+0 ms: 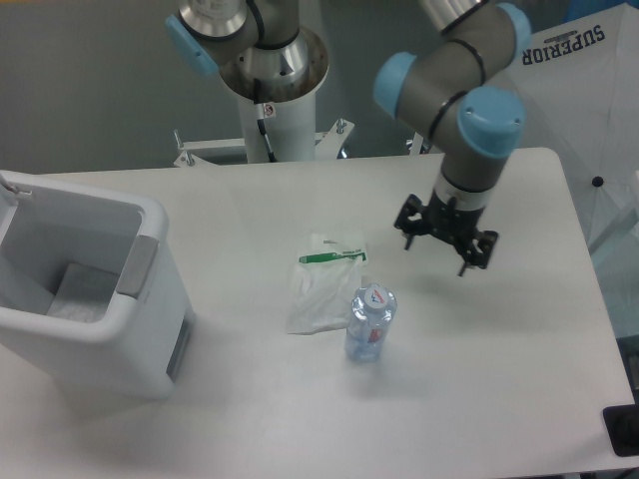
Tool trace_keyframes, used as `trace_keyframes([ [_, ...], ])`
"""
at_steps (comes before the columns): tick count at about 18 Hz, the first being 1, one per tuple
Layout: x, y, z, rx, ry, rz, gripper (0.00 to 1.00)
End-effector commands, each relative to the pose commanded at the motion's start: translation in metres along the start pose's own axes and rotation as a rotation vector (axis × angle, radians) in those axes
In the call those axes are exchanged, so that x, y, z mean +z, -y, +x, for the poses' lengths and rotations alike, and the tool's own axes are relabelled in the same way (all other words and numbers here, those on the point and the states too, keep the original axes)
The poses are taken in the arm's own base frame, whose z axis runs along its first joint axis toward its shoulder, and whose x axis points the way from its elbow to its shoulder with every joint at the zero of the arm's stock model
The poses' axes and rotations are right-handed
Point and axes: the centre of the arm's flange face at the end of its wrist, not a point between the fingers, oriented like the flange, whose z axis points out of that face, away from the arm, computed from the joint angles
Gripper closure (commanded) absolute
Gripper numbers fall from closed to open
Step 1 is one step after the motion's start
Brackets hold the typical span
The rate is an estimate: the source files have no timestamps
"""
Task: Place the trash in the trash can
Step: 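Move the gripper toward the white plastic bag on the table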
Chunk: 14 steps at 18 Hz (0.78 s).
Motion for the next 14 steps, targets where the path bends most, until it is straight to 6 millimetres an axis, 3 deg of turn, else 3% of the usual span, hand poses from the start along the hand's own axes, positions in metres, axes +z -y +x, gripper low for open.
trace_keyframes([
  [4,0.024,0.016,0.012,0.033,-0.045,-0.015,0.0],
  [8,0.045,0.018,0.013,0.035,-0.081,-0.03,0.0],
  [14,0.068,0.041,0.029,-0.066,-0.115,-0.058,0.0],
])
